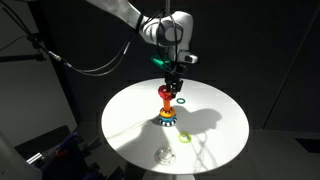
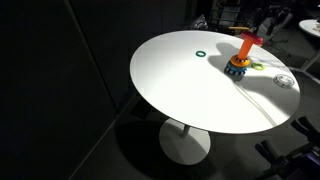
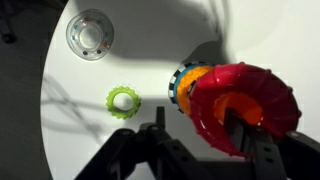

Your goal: Put the red ring on the ring holder

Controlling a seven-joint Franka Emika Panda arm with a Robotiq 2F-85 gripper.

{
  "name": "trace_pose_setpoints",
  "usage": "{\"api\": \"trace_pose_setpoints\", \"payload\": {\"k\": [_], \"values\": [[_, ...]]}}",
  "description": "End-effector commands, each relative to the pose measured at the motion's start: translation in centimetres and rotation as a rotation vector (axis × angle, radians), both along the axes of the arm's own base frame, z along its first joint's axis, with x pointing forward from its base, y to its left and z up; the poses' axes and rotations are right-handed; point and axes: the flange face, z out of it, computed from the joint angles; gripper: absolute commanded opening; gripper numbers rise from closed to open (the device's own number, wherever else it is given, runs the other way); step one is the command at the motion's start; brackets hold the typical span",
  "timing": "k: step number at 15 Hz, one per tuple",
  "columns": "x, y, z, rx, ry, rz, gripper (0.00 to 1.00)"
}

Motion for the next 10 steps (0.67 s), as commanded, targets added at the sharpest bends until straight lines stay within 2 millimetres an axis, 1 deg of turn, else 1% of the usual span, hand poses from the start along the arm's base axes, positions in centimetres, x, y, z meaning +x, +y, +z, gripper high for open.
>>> {"api": "trace_pose_setpoints", "payload": {"k": [1, 2, 3, 10], "values": [[0.73, -0.17, -0.08, -0.012, 0.021, -0.013, 0.96], [0.74, -0.16, -0.13, -0.012, 0.022, -0.012, 0.99], [0.74, -0.15, -0.23, -0.012, 0.024, -0.013, 1.0], [0.54, -0.12, -0.31, -0.009, 0.025, -0.011, 1.0]]}}
